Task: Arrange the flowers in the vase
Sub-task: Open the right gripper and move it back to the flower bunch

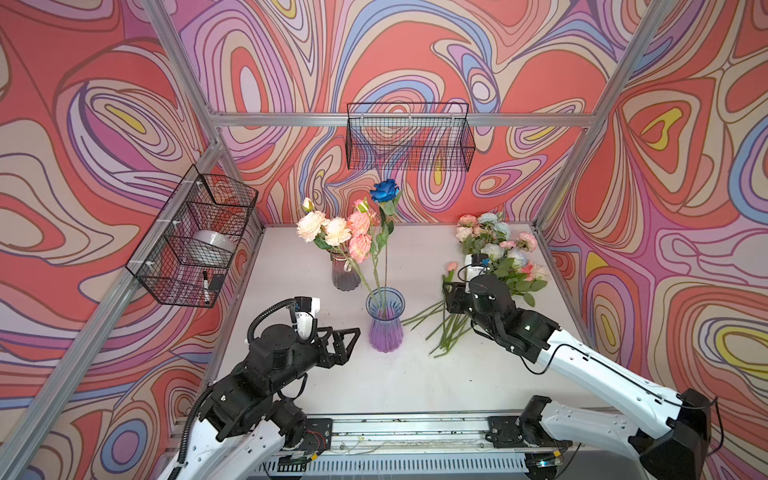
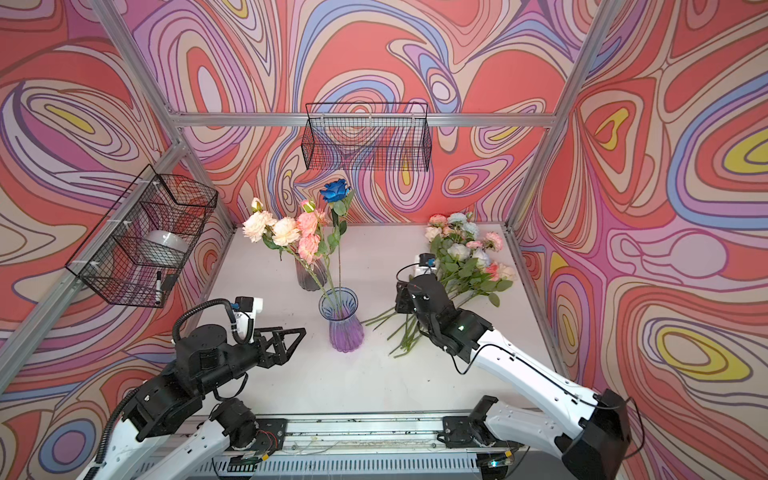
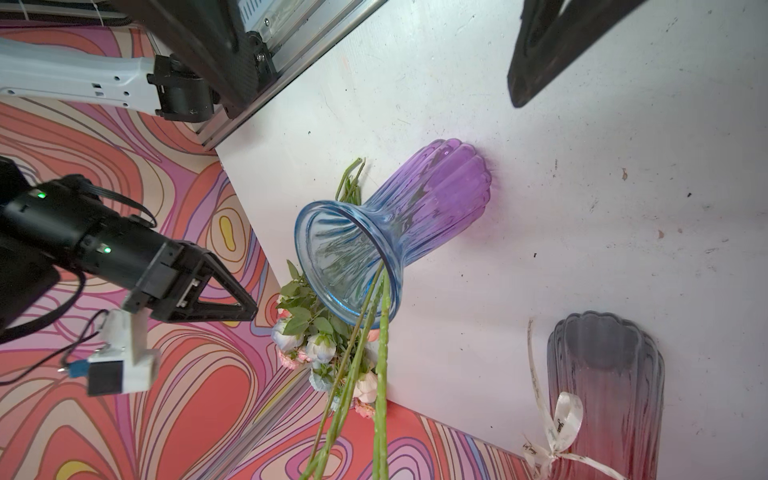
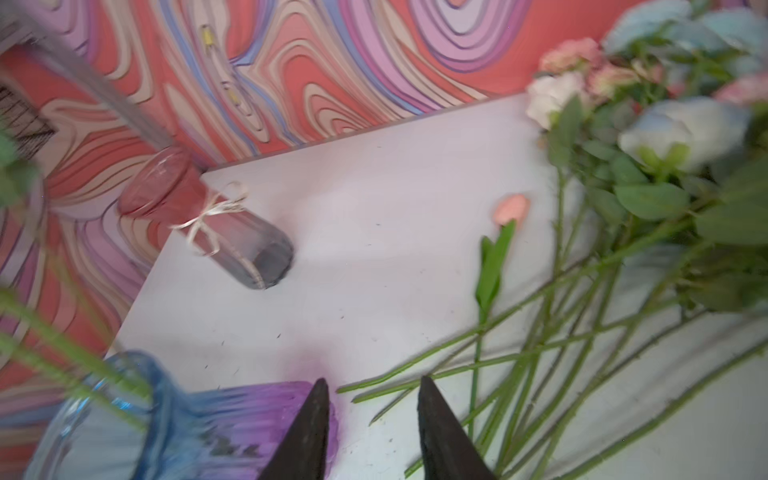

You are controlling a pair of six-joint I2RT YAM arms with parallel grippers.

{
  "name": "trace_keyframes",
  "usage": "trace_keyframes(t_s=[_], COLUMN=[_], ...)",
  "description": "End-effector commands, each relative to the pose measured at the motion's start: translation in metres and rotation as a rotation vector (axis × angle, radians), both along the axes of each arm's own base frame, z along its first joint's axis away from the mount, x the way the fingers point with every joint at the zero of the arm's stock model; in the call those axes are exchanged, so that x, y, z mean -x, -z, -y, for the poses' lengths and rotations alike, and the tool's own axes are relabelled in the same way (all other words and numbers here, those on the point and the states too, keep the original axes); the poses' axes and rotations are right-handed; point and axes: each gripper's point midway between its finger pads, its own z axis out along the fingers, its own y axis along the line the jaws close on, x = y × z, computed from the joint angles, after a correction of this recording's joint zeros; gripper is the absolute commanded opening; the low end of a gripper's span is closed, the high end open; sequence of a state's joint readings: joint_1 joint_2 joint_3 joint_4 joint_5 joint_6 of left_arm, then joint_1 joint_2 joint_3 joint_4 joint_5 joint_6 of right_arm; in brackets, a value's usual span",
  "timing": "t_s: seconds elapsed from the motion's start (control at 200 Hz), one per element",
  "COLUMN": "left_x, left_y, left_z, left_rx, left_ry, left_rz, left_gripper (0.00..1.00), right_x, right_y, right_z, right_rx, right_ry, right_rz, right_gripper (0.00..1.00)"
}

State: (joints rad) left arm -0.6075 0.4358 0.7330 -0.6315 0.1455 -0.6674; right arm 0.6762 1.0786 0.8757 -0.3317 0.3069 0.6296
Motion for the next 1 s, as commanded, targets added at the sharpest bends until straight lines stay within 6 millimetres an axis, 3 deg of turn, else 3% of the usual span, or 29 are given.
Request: trace_keyframes(t_s=[0.0, 0.125, 0.335, 0.511, 0.776, 0.991], left_x=[0.001, 0.002, 0.004, 0.005, 0.005, 0.005], left_y=[0.000, 0.002, 0.004, 0.006, 0.008, 0.008], left_z=[0.000, -0.001, -0.003, -0.005, -0.005, -0.005], left_rx=[0.024, 0.024, 0.025, 0.021, 0.026, 0.027], left_ry=[-0.004, -0.003, -0.008, -0.014, -0.018, -0.019], left_rz=[0.007, 0.005, 0.004, 0.002, -0.003, -0.002], left_gripper=[0.96, 0.97, 0.97, 0.96, 0.97, 0.96], right_x=[-0.011, -0.037, -0.079, -0.093, -0.106, -0.122], right_y=[0.019, 0.045, 0.097, 0.125, 0.147, 0.152], right_z=[0.011, 0.030, 0.046, 0.066, 0.094, 0.107], right_rx=[-0.179, -0.237, -0.331, -0.315, -0.287, -0.280], right_ry=[0.072, 0.173, 0.284, 0.402, 0.511, 0.537], right_rz=[-0.083, -0.126, -0.238, -0.292, -0.333, -0.356], right_gripper=[0.30, 0.26, 0.19, 0.15, 0.13, 0.13])
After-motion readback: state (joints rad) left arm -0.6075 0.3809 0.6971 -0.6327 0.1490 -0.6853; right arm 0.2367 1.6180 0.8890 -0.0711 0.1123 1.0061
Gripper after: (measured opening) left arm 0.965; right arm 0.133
